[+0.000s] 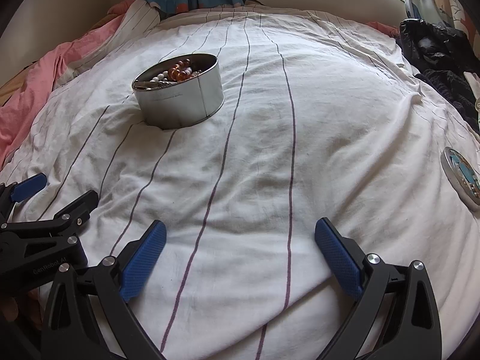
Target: Organize jewelry
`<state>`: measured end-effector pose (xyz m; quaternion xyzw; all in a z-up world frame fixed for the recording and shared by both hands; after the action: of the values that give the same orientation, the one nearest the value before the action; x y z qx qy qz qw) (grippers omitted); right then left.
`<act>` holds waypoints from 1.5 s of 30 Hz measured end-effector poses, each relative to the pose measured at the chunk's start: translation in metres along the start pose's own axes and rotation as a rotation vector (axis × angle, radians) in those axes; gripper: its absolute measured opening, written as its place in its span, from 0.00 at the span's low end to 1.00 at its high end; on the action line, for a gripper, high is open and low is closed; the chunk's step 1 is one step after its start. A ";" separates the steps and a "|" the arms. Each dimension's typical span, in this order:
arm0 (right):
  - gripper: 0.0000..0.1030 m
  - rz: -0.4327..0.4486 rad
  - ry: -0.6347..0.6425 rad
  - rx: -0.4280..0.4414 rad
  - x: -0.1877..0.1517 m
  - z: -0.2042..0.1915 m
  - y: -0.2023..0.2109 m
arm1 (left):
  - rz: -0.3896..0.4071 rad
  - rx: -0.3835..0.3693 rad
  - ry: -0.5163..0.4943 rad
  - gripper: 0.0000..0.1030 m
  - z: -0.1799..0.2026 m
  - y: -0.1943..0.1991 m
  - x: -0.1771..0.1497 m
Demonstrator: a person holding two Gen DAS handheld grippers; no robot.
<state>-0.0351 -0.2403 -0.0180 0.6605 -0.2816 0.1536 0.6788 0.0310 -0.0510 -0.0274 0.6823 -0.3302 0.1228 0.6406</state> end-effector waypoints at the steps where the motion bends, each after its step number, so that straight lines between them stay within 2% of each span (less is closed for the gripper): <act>1: 0.93 0.001 0.000 -0.003 0.000 0.000 0.000 | 0.000 0.000 0.000 0.93 0.000 0.000 0.000; 45: 0.93 0.007 0.004 -0.028 -0.003 -0.003 0.002 | -0.003 -0.014 0.009 0.93 0.000 -0.004 -0.002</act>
<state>-0.0377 -0.2370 -0.0182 0.6495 -0.2847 0.1533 0.6882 0.0318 -0.0508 -0.0317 0.6778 -0.3274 0.1226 0.6468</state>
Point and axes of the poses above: each gripper's, at about its wrist camera, not at the fingertips, and y roughly against the way its jaws point, z to its right, x to its top, the point moved 3 cm from there along -y, roughly the way its jaws point, and after that the axes turned 3 degrees about -y, right-handed, at the moved point
